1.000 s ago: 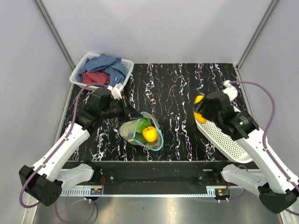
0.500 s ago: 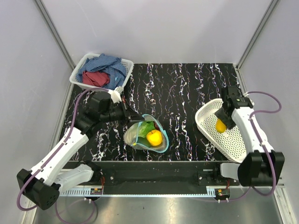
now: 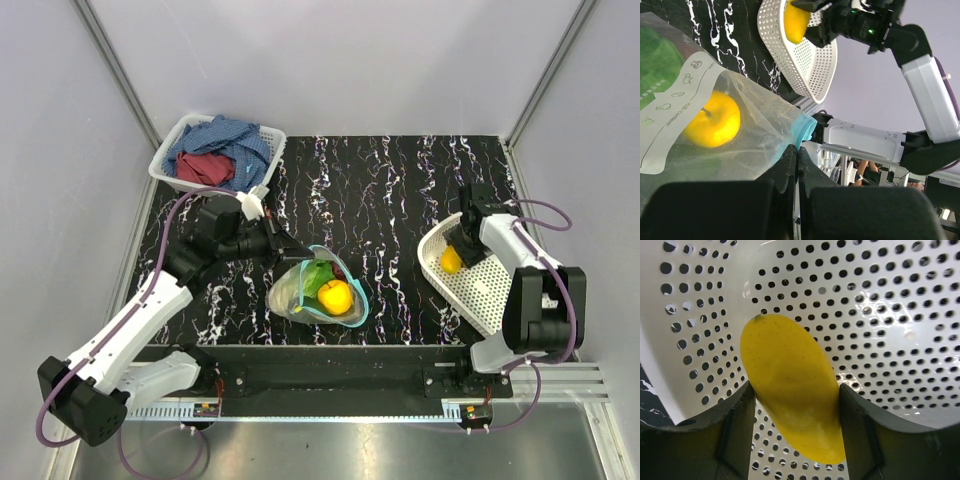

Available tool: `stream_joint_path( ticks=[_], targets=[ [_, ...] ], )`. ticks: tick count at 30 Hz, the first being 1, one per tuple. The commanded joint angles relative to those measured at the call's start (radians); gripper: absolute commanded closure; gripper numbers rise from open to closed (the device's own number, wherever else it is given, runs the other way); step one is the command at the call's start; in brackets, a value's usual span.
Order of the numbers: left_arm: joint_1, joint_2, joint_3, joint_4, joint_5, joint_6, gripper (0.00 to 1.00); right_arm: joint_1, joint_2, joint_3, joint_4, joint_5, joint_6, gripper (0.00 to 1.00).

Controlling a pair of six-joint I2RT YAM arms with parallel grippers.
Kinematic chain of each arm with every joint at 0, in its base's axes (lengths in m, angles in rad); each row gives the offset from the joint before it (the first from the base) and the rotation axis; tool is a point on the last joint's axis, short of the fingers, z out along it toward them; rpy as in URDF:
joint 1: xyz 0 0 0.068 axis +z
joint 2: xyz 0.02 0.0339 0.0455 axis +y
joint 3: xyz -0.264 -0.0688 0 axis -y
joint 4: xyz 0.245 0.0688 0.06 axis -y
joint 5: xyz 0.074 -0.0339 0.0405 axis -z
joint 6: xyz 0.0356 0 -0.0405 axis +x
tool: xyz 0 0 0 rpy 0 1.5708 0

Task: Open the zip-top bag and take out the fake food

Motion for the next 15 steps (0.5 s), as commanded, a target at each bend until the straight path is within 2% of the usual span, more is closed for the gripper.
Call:
stream_joint_path(
  ticks=[1, 3, 4, 7, 8, 10, 11, 14, 15],
  targets=[
    [-0.009, -0.016, 0.029, 0.100, 0.042, -0.033, 1.00, -0.001, 0.045, -0.027, 0.108, -0.062, 0.059, 0.88],
    [-0.011, -0.021, 0.013, 0.112, 0.042, -0.037, 1.00, -0.001, 0.049, -0.033, 0.118, -0.064, 0.065, 0.80],
    [-0.012, -0.025, 0.008, 0.114, 0.040, -0.039, 1.00, -0.003, 0.048, -0.041, 0.116, -0.068, 0.064, 0.72],
    [-0.012, -0.036, -0.013, 0.137, 0.030, -0.056, 1.00, -0.003, 0.035, -0.051, 0.116, -0.090, 0.046, 0.54],
    [-0.014, -0.035, -0.017, 0.148, 0.030, -0.062, 1.00, -0.001, 0.029, -0.052, 0.113, -0.099, 0.035, 0.43],
    [-0.015, -0.030, -0.017, 0.174, 0.030, -0.071, 1.00, -0.001, 0.003, -0.048, 0.086, -0.116, -0.019, 0.33],
    [-0.018, -0.029, -0.012, 0.182, 0.025, -0.069, 1.00, -0.001, -0.006, -0.050, 0.072, -0.119, -0.052, 0.18],
    [-0.025, -0.022, -0.012, 0.197, 0.010, -0.068, 1.00, -0.001, -0.057, -0.027, -0.006, -0.139, -0.153, 0.10],
    [-0.025, -0.021, -0.014, 0.203, 0.010, -0.071, 1.00, -0.001, -0.098, -0.021, -0.060, -0.139, -0.171, 0.01]
  ],
)
